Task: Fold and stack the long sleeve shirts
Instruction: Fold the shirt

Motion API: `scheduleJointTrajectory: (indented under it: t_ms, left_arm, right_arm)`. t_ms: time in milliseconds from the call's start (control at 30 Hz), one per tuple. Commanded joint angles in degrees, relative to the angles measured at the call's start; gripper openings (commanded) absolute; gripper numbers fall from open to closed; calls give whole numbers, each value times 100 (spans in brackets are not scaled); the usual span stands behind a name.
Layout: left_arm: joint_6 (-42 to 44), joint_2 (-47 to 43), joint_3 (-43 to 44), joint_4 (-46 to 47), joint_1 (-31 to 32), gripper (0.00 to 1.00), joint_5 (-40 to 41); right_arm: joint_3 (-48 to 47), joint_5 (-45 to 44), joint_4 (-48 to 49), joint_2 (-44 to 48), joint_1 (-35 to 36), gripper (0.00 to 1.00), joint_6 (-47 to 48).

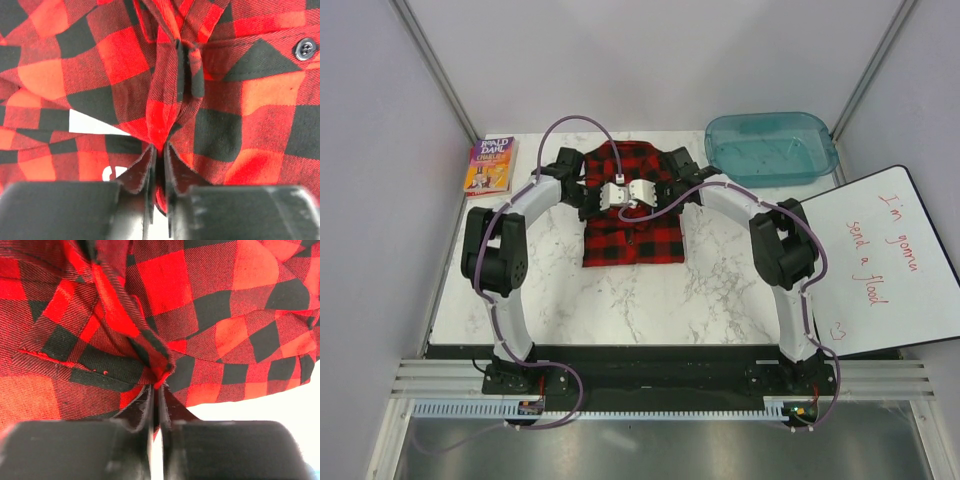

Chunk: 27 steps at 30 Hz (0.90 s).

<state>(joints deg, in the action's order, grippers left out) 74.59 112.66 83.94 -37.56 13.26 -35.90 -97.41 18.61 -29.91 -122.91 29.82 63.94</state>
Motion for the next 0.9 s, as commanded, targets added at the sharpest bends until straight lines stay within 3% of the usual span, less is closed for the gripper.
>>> scheduleJointTrajectory:
  t_ms: [0, 33, 100, 133, 233, 333, 400, 467, 500, 533, 633, 733, 867]
  left_arm:
    - [-444, 63, 280, 65, -25, 35, 320]
    - [-576, 54, 315, 73, -42, 41, 320]
    - [-1085, 10, 508, 82, -164, 49, 320]
    - [-1304, -33, 587, 91, -235, 50, 312]
    - [-2427, -331, 703, 38, -560, 52, 207]
    - [-3044, -805, 457, -14, -702, 54, 171]
    - [-3248, -1087, 71, -58, -693, 55, -21]
    - [-3538, -1343, -271, -50, -649, 56, -207]
    - [-3643, -1369, -351, -50, -597, 56, -224]
    - [-3870, -1396, -430, -23, -579, 57, -303]
    - [-4380, -1396, -642, 108, -579, 56, -356]
    - [-4767, -1457, -844, 336, -579, 56, -374]
    - [-4971, -1545, -1107, 495, -579, 56, -321]
  right_arm:
    - [-24, 275, 73, 162, 41, 27, -22]
    - [-33, 188, 99, 223, 32, 49, -109]
    - [-172, -5, 152, 329, -3, 61, -495]
    - [-234, -41, 213, 495, -38, 74, -671]
    - [-516, -103, 223, 846, -213, 80, -1444]
    - [-482, -25, 135, 1233, -415, 80, -2524]
    - [-202, 273, 21, 1436, -521, 78, -3051]
    - [98, 554, -32, 1708, -513, 68, -3247]
    - [369, 730, -50, 1761, -495, 58, -3448]
    - [476, 993, -111, 1823, -495, 41, -3546]
    - [696, 1503, -444, 1754, -408, 22, -3643]
    - [784, 1637, -586, 1526, -232, 13, -3731]
    - [864, 1506, -297, 1095, 5, 9, -4082]
